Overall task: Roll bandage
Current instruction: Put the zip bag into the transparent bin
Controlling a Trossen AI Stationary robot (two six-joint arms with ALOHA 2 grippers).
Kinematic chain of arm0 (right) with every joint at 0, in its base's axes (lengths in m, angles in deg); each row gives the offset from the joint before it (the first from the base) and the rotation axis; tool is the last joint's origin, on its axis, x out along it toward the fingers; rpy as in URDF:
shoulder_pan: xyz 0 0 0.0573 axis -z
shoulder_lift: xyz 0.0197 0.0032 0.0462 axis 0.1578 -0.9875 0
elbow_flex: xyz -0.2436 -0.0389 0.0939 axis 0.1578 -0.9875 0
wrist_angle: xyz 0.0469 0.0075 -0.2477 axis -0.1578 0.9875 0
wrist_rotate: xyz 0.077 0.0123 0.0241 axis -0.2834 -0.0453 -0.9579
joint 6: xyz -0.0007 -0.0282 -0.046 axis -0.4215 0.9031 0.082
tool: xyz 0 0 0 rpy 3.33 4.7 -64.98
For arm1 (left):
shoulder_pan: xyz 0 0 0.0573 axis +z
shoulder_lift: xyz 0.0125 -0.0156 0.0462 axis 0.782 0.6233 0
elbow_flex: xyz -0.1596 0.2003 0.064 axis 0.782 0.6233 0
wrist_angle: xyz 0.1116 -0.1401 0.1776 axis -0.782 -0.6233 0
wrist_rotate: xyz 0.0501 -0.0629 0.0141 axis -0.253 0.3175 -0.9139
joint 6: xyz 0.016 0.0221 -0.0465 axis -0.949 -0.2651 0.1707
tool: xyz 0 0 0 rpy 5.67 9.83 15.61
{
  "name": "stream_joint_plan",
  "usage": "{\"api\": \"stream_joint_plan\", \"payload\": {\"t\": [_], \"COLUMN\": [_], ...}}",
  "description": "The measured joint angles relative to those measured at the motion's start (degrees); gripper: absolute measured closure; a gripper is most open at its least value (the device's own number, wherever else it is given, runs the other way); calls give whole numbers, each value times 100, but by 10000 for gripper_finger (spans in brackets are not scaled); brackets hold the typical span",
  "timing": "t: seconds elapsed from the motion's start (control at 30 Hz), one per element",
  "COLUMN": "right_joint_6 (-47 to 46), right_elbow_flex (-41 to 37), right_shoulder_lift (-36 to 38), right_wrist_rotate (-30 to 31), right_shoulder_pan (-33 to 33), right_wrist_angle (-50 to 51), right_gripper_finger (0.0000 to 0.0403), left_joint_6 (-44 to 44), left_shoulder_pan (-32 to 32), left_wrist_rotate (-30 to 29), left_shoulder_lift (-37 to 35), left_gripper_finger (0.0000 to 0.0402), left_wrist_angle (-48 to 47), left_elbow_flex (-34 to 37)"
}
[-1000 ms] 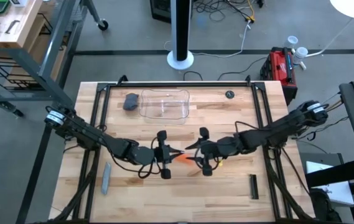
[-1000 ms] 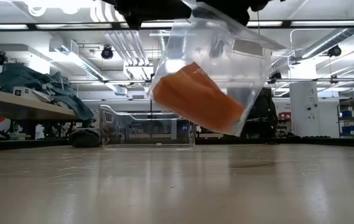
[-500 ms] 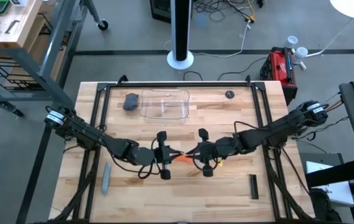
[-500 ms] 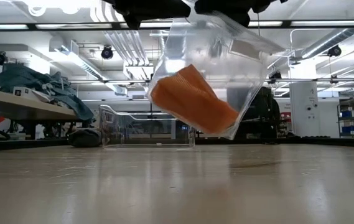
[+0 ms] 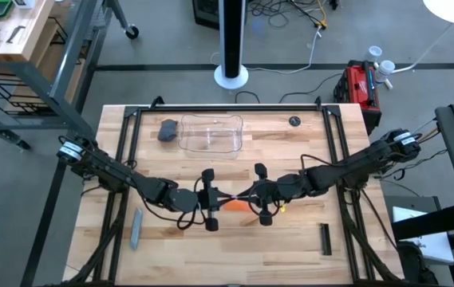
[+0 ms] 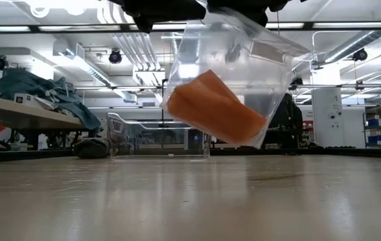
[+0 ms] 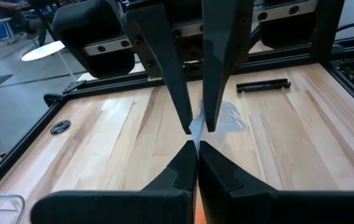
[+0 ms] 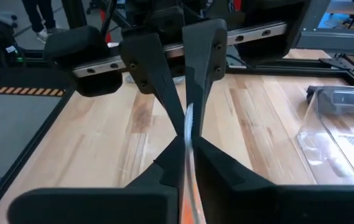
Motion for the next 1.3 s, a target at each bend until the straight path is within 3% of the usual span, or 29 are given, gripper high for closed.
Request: {"api": "stream_joint_plan", "payload": {"t": [0.17,0.37,0.8,0.97,1.3], "right_joint_6": [4,46,-118,-60,-437], "right_elbow_flex": [0,0,-10,-11,-2], "right_shoulder_lift": [-44,-203,-382,-384,-373], "right_wrist_rotate": [0,-20,-49,-264,-309], "right_shoulder_pan": [16,65,96,106,113], "right_wrist_angle": [1,-114,-380,-391,-14], "right_gripper_finger": [352,395,351,395,361], "left_joint_6": [32,55,266,272,218], "left_shoulder_pan": [0,0,-2,-17,-181], "left_wrist_rotate": [2,0,2,29,2], "left_shoulder_lift": [0,0,7,7,4], "left_gripper_finger": [401,401,401,401,401], "left_wrist_angle": [1,-49,-225,-259,-280], "left_elbow_flex": [0,7,24,27,35]}}
